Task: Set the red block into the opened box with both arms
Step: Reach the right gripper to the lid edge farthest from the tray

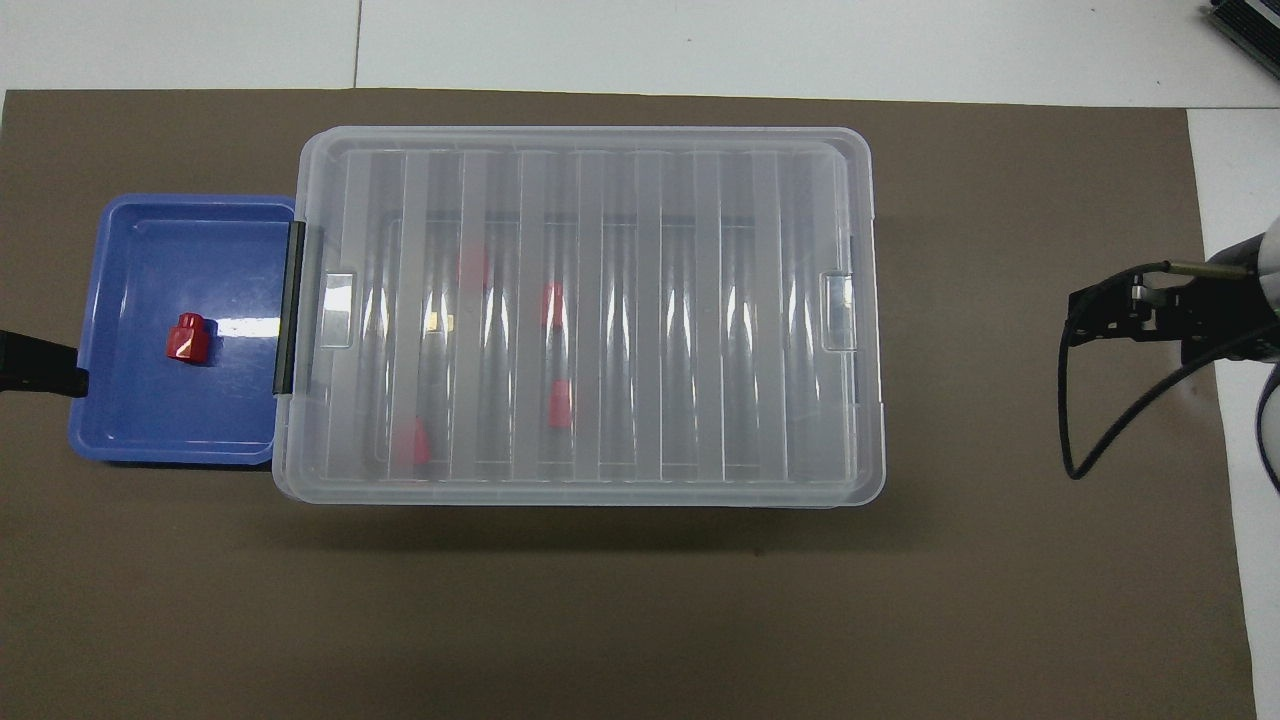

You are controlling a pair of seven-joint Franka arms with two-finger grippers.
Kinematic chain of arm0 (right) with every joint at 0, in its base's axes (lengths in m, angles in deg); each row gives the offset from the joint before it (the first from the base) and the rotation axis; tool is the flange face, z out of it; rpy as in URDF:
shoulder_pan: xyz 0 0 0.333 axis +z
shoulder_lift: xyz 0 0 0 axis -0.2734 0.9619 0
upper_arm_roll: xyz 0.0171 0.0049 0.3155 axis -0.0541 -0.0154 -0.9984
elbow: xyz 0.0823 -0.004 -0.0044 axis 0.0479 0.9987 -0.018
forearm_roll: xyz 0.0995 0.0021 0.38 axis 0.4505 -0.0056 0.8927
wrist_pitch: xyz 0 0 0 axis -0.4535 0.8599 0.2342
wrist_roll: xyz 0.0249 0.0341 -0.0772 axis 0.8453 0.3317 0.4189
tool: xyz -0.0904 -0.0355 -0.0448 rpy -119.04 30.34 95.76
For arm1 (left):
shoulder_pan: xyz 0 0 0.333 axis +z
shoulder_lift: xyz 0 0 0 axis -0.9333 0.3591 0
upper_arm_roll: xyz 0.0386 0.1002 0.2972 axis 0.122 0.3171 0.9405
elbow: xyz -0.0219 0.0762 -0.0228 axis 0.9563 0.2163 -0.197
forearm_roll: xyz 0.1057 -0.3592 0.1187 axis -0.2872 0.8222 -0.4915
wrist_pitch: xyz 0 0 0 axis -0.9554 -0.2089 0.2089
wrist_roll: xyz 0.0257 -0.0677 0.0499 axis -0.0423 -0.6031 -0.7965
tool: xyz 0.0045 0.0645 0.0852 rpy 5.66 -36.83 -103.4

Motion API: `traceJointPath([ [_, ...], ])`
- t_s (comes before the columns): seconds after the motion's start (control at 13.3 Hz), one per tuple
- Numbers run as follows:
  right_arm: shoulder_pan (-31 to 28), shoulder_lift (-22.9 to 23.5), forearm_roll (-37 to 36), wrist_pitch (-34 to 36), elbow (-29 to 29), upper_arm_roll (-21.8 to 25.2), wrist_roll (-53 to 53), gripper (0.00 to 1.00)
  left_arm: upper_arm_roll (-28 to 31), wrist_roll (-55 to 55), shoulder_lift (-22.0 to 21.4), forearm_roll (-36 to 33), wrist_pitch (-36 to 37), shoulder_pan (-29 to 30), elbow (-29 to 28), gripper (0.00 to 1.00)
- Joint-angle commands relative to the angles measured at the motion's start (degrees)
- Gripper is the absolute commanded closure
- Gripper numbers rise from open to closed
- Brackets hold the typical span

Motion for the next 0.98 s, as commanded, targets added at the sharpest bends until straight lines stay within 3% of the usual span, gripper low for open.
traceJointPath([
  [0.0, -0.2, -1.1, 0.5, -1.2, 1.5, -0.3, 1.0, 0.00, -0.7, -0.1, -0.3, -0.9, -3.0, 0.9, -1.9, 0.00],
  [0.23, -0.1, -1.1, 0.5, -1.4, 1.5, -0.5, 1.1, 0.00, -0.7, 0.1, -0.1, -0.9, -2.6, 0.3, -1.6, 0.00],
  [0.53, 0.6, -1.4, 0.5, -11.2, 7.3, -0.8, 0.7, 0.04, -0.7, 0.2, -0.1, -0.9, -2.5, 0.3, -1.7, 0.00],
  [0.9, 7.4, 0.2, 0.5, -19.7, 12.5, -0.8, -7.3, 0.03, -0.7, 0.2, -0.2, -0.9, -2.5, 0.2, -1.7, 0.00],
])
